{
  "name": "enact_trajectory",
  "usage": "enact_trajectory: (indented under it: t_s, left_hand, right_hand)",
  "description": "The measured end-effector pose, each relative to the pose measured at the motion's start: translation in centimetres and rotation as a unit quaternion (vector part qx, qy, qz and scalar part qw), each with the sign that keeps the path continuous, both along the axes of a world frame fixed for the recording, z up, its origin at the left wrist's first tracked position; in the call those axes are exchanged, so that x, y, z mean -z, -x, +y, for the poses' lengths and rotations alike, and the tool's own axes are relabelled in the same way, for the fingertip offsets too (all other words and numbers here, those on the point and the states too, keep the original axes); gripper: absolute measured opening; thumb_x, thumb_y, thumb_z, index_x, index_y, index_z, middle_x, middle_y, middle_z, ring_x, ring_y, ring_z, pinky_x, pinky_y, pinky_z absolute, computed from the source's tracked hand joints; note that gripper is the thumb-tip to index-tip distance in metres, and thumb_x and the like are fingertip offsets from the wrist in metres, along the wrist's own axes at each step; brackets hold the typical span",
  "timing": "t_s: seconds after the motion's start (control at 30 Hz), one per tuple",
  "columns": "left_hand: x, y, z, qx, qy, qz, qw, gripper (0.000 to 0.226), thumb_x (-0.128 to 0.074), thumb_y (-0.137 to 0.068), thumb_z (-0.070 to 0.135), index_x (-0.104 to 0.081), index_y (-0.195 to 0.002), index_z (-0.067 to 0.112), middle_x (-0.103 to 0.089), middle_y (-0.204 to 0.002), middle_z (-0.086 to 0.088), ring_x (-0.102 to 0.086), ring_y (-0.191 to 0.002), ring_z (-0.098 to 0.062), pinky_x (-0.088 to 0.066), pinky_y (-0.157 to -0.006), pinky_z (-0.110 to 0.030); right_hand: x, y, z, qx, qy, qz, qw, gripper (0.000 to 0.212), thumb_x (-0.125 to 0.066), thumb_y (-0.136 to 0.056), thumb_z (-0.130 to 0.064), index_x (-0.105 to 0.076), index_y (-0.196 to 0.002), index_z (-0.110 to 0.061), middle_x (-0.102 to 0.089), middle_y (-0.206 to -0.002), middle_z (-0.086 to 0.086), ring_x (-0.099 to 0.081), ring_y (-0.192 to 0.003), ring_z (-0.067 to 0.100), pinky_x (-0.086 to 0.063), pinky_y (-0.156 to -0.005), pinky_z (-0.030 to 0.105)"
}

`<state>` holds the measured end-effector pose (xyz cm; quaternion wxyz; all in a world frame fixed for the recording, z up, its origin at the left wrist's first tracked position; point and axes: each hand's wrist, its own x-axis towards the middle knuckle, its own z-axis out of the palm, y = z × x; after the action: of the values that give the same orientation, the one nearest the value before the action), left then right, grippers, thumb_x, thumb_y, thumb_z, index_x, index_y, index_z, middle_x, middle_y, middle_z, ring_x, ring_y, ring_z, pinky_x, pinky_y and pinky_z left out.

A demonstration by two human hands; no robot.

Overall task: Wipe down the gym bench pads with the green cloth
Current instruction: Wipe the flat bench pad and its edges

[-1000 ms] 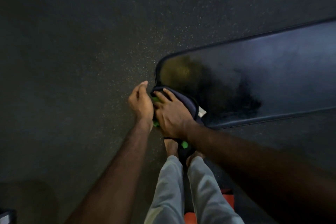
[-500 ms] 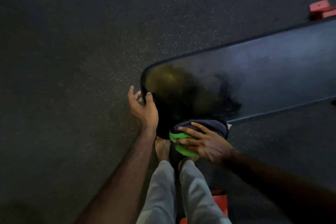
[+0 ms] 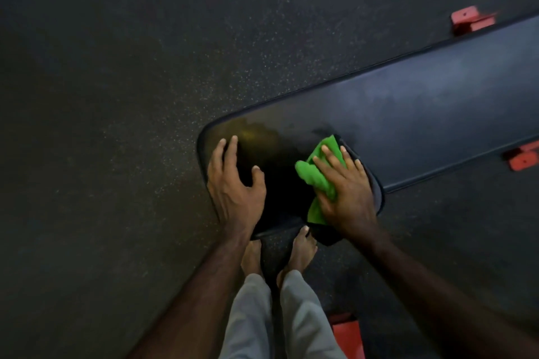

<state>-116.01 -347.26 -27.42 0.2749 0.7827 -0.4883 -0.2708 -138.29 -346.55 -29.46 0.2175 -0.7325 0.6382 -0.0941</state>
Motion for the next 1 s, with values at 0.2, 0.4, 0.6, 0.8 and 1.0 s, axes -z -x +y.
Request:
enact_trajectory:
  t_s: [0.2, 0.4, 0.6, 0.8, 1.0]
  left_hand:
    - [0.0, 1.0, -0.7, -0.011, 0.002, -0.006, 1.0, 0.057, -0.059, -0.091, 0.025, -0.055, -0.148, 0.019, -0.047, -0.155, -0.004, -0.041, -0.144, -0.025, -0.036, -0.118, -0.049]
    - [0.4, -0.4, -0.6, 0.0, -0.01, 0.023, 1.0, 0.054, -0.053, -0.095, 0.031, -0.054, -0.149, 0.019, -0.044, -0.156, -0.002, -0.039, -0.144, -0.02, -0.037, -0.118, -0.047]
    - [0.4, 0.6, -0.3, 0.005, -0.033, 0.008, 0.999, 0.053, -0.049, -0.1, 0.035, -0.053, -0.15, 0.017, -0.038, -0.162, -0.004, -0.031, -0.151, -0.024, -0.026, -0.122, -0.042]
    - [-0.5, 0.0, -0.9, -0.027, -0.049, 0.044, 0.997, 0.056, -0.046, -0.098, 0.034, -0.051, -0.149, 0.01, -0.044, -0.158, -0.007, -0.038, -0.147, -0.021, -0.028, -0.122, -0.037]
    - [-1.8, 0.9, -2.2, 0.066, -0.076, -0.016, 0.995, 0.063, -0.07, -0.095, 0.019, -0.048, -0.153, 0.013, -0.042, -0.159, -0.01, -0.037, -0.147, -0.03, -0.032, -0.118, -0.047]
  right_hand:
    - [-1.0, -7.2, 0.3, -0.069, -0.039, -0.03, 0.996, 0.073, -0.066, -0.087, -0.034, -0.043, -0.157, -0.031, -0.026, -0.171, -0.001, -0.012, -0.159, 0.034, -0.018, -0.125, 0.061]
    - [0.3, -1.1, -2.0, -0.191, 0.022, 0.01, 0.981, 0.073, -0.064, -0.084, -0.034, -0.047, -0.155, -0.028, -0.034, -0.167, 0.0, -0.027, -0.155, 0.031, -0.03, -0.123, 0.058]
    - [-1.3, -8.5, -10.4, 0.12, -0.018, -0.007, 0.993, 0.07, -0.064, -0.086, -0.035, -0.048, -0.153, -0.025, -0.035, -0.167, 0.002, -0.021, -0.156, 0.036, -0.021, -0.126, 0.055]
    - [-0.8, -7.4, -8.3, -0.242, -0.021, -0.004, 0.97, 0.073, -0.055, -0.092, -0.044, -0.035, -0.161, -0.03, -0.025, -0.171, -0.005, -0.012, -0.16, 0.025, -0.014, -0.128, 0.045]
    - [-1.2, 1.8, -8.7, 0.112, -0.026, 0.04, 0.993, 0.075, -0.053, -0.092, -0.042, -0.034, -0.162, -0.021, -0.027, -0.17, 0.004, -0.021, -0.158, 0.032, -0.026, -0.124, 0.054]
